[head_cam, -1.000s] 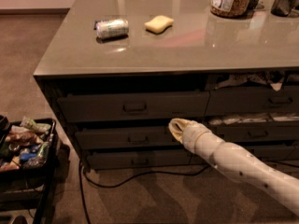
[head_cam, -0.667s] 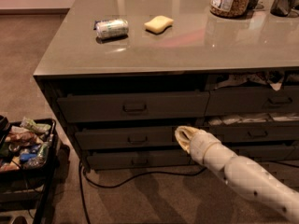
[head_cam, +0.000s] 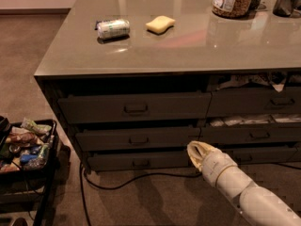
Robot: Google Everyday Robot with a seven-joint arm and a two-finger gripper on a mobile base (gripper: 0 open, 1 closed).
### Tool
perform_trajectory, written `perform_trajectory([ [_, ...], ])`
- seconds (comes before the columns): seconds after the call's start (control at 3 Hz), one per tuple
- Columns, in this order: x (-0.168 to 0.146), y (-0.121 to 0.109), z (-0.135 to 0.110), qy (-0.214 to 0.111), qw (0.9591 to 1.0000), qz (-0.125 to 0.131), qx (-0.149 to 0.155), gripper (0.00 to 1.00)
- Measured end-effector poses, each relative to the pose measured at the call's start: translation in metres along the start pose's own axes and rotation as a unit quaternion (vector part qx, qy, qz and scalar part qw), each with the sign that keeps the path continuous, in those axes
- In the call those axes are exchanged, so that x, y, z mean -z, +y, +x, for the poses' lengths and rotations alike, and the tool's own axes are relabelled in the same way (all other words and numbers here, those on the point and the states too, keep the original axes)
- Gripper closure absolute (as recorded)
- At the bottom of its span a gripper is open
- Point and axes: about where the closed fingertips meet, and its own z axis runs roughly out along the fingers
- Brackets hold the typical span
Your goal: Close top drawer
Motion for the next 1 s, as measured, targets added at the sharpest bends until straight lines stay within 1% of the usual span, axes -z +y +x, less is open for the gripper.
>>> perform_trajectory([
  [1.0, -0.0002, 0.0, -0.0001, 0.0, 1.0, 0.0, 0.0, 0.12],
])
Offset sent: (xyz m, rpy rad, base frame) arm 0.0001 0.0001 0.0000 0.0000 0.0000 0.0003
